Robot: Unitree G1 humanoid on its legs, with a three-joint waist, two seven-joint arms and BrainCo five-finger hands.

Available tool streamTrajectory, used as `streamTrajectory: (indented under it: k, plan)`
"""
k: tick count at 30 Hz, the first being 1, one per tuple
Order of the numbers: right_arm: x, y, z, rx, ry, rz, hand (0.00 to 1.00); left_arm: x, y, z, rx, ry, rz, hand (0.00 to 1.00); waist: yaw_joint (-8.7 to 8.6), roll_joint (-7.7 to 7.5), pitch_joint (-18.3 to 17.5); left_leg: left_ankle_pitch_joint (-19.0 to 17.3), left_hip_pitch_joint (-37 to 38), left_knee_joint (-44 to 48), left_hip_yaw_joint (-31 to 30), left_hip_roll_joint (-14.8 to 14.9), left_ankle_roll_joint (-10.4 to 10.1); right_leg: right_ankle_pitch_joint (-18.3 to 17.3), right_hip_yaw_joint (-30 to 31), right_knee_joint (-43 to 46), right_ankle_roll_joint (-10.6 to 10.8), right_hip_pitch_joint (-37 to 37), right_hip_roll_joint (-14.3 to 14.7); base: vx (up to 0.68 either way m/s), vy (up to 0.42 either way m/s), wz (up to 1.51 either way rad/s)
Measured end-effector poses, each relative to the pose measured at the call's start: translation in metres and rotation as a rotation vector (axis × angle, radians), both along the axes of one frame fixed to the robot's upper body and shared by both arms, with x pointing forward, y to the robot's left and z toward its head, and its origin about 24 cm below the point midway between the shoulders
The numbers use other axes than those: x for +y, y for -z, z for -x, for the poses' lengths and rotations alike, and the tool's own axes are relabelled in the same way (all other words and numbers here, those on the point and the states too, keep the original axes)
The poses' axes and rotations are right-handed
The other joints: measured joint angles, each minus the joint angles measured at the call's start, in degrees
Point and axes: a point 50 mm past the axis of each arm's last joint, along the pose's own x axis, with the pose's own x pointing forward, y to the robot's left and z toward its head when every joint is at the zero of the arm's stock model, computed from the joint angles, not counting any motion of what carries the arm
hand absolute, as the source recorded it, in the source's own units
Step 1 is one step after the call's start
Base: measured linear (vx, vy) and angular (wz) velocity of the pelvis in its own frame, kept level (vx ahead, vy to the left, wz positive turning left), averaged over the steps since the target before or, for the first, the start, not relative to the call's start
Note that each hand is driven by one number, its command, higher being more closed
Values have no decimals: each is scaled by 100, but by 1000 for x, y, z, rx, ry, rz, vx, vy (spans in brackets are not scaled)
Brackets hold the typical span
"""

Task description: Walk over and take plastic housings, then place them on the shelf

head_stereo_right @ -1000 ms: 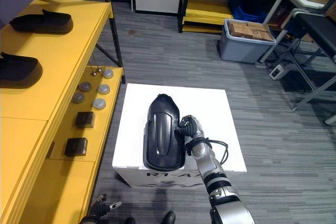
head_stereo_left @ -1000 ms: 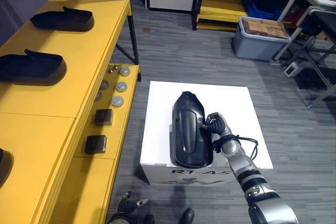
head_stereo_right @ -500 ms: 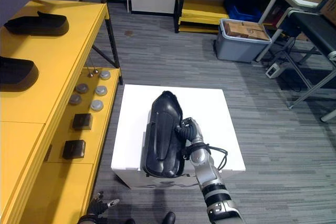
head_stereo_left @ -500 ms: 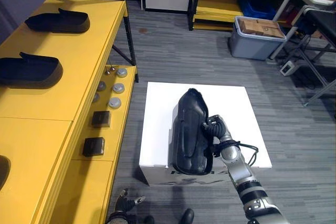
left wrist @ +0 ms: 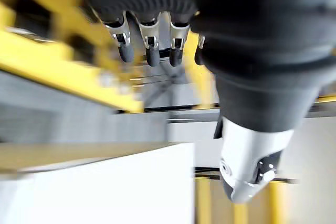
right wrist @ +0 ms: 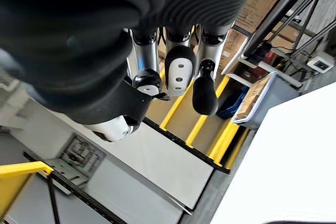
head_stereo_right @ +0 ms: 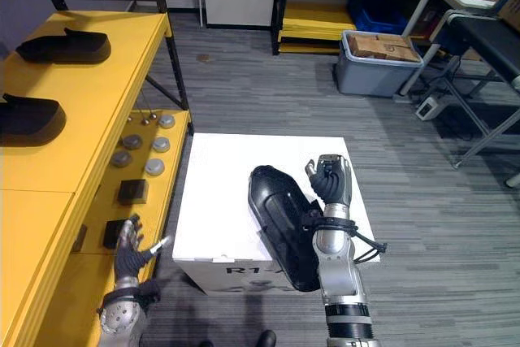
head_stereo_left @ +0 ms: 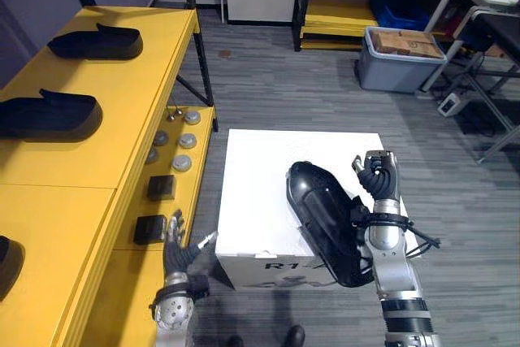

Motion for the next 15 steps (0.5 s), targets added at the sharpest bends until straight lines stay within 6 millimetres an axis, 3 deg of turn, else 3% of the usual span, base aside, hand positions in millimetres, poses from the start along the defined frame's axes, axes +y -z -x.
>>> streamTrajectory:
  k: [3,7,8,15]
  plan:
    - [2,-4,1,-20,-8,-3,100,-9,-17,-4,-80,34,-3,0,4,36,-26,2,10,2,2,0,2,-2,-1,0,-2,11,-1,0,0,0]
    - [8,-4,0,-18,-38,1,100,-11,-19,-6,-87,41,-15,0,-14,53,-52,3,22,17,19,2,4,-1,12,0,-3,24,1,0,0,0]
    - [9,-3,0,-15,-47,2,0,-11,-19,-6,-86,41,-15,0,-9,54,-53,3,22,19,19,5,4,-1,11,0,-4,25,4,0,0,0]
    - [15,-2,-1,7,-101,-1,0,-9,-6,-2,-29,33,-12,0,3,55,-74,3,22,30,52,19,5,8,24,-1,-14,26,16,0,0,0]
